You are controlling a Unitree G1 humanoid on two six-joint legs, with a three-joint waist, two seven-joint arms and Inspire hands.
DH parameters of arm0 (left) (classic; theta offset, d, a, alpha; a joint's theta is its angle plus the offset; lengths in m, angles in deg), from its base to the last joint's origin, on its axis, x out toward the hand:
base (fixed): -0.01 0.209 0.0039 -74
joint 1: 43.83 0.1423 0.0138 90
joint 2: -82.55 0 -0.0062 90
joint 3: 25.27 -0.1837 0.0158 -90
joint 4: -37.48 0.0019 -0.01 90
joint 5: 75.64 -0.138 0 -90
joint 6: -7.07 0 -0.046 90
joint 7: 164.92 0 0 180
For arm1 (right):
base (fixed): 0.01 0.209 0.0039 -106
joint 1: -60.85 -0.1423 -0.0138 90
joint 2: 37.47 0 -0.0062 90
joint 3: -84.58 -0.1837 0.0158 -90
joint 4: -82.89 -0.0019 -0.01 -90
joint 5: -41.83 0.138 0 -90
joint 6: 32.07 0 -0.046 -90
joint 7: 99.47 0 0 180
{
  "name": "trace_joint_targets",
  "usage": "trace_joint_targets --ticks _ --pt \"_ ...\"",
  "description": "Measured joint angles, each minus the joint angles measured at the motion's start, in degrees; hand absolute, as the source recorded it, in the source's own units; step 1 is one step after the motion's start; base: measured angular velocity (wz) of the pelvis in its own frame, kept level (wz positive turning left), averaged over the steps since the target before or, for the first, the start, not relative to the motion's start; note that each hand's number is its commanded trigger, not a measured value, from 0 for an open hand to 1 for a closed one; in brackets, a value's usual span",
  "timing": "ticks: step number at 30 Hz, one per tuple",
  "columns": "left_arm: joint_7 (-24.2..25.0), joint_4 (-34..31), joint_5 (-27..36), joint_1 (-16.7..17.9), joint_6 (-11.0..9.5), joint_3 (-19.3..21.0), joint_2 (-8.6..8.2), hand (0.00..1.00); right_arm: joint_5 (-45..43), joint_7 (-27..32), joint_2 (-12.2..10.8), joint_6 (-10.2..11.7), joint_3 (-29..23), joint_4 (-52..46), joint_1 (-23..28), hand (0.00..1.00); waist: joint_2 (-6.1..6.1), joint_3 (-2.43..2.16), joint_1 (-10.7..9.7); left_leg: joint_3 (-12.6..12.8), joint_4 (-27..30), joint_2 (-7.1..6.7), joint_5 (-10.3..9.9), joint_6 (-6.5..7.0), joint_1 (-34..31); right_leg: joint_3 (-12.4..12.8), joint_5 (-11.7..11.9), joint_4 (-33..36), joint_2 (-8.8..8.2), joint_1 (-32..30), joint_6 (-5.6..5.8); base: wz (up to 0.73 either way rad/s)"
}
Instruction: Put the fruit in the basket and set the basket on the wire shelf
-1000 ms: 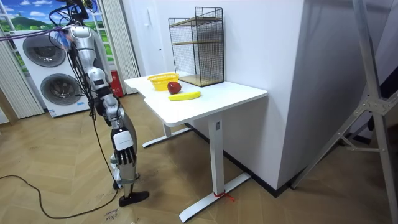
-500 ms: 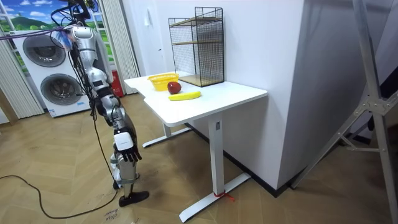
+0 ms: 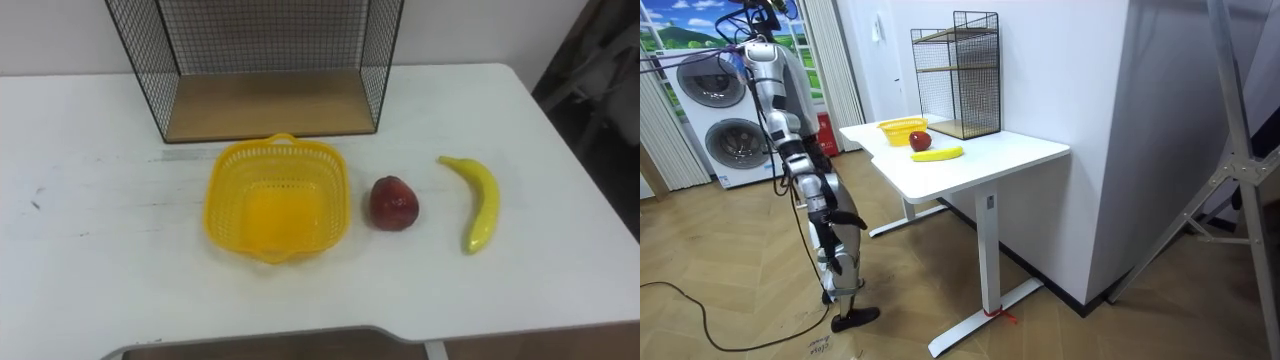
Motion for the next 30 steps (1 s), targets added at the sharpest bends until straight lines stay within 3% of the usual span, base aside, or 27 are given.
trace_joint_targets --ticks 9,14,22,30 --pt "-2.65 -1.37 0.01 0.96 -1.00 1.50 1.08 0.00 2.61 13.22 4.27 3.88 -8.74 -7.31 -3.14 0.00 -0.60 -0.23 -0.84 0.46 0.01 -0.41 0.03 0.01 -0.21 0.39 0.06 0.44 0.07 -0.18 0.05 -0.01" --pt "-3.19 -2.31 -0.18 0.93 -1.03 2.17 1.06 0.00 0.22 21.48 4.81 5.92 -10.72 -22.06 -3.79 0.00 -0.90 -0.04 -1.40 0.78 -0.04 -0.46 0.07 0.01 -0.89 0.64 -0.02 0.92 0.01 -1.13 0.05 -0.03" --pt "-3.81 -3.71 -0.22 0.90 -2.09 -0.30 1.89 0.00 -14.97 33.80 6.08 9.36 -7.74 -44.13 -5.68 0.00 -1.98 0.16 -1.01 1.38 0.08 -0.42 0.07 0.02 -2.00 0.73 0.05 0.83 0.05 -2.32 0.13 -0.01" --pt "-3.47 -3.90 -0.85 0.83 -2.47 -2.42 2.44 0.00 -36.47 33.39 6.61 10.21 -2.05 -61.23 -5.60 0.00 -1.43 -0.01 0.03 1.30 0.14 -0.16 0.08 0.01 -2.81 0.27 0.20 0.79 0.09 -3.09 -0.04 0.01"
